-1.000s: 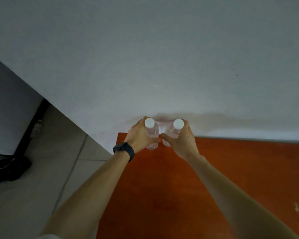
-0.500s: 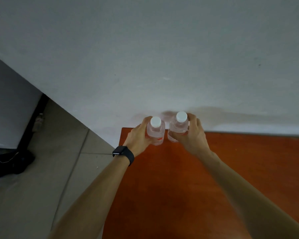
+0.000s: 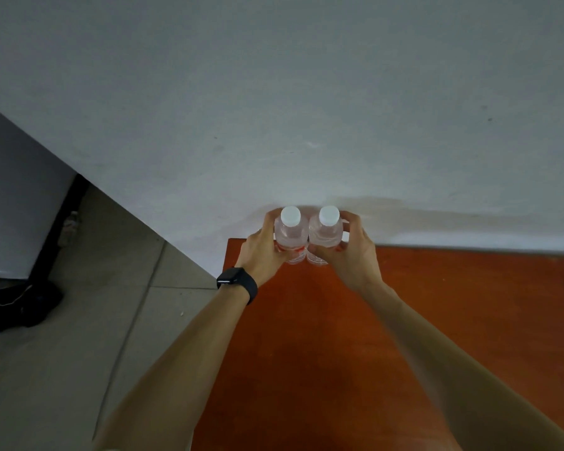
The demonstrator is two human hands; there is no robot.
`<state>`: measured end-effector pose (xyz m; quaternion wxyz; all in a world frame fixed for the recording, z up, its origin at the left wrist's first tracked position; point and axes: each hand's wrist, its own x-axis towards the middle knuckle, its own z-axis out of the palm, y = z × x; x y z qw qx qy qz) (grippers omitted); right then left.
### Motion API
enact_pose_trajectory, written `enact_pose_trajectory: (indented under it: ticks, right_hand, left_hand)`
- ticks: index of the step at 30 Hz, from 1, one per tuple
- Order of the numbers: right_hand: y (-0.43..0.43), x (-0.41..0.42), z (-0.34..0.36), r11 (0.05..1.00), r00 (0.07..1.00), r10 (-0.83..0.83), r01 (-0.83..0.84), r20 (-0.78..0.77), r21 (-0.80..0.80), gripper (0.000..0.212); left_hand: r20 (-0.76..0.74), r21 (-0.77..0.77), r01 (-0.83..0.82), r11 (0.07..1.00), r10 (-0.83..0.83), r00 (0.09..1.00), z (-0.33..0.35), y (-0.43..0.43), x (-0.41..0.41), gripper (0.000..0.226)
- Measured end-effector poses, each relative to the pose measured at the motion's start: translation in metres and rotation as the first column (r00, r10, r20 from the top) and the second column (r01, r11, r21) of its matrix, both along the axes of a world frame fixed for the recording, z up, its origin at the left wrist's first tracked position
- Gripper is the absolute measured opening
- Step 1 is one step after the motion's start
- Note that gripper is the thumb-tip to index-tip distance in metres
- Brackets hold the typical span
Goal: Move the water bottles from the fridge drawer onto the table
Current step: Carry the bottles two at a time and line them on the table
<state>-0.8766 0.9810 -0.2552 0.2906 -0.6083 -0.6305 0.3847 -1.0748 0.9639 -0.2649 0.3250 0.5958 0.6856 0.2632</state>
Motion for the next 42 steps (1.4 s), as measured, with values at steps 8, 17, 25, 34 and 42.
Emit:
enact_pose_trajectory:
  ticks: [8, 17, 25, 34, 42]
  right_hand:
    - [-0.001, 0.001, -0.001, 0.994, 0.999, 0.019, -0.015, 0.039, -0.108, 0.094]
    - [-0.042, 0.028, 0.03, 0.982, 0.992, 0.054, -0.032, 0.112, -0.188, 0.086]
    - [-0.159, 0.108, 0.081, 0.993, 0.958, 0.117, -0.103, 0.262, -0.065, 0.046]
    - [-0.327, 0.276, 0.121, 0.975, 0.844, -0.219, 0.203, 0.49, 0.087, 0.036]
    - [-0.577, 0.445, 0.172, 0.747, 0.526, -0.598, 0.64, 0.605, 0.182, 0.039]
  left_hand:
    - [0.022, -0.066, -0.105, 0.992, 0.107, 0.994, 0.002, -0.003, 0.01, 0.081]
    - [0.011, -0.166, -0.09, 0.982, 0.093, 0.996, 0.026, -0.032, 0.012, 0.089]
    - [-0.141, -0.14, -0.045, 0.989, 0.025, 0.99, 0.063, -0.104, 0.072, 0.049]
    - [-0.369, -0.062, 0.601, 0.797, -0.578, 0.728, 0.1, -0.179, 0.279, 0.039]
    - [-0.572, 0.017, 0.936, 0.35, -0.765, 0.296, 0.159, -0.351, 0.532, 0.042]
